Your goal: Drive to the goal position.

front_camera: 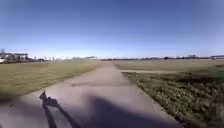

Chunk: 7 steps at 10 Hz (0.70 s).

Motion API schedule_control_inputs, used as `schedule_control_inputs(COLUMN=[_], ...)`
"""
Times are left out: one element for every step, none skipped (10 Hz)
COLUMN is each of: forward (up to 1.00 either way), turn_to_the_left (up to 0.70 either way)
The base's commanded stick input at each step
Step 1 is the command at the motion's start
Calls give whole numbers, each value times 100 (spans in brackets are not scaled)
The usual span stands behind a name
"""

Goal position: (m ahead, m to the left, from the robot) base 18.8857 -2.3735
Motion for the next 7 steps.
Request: schedule_control_inputs(forward=[70, 70, 70, 70, 70, 70, 70], turn_to_the_left=[0, 0, 0, 0, 0, 0, 0])
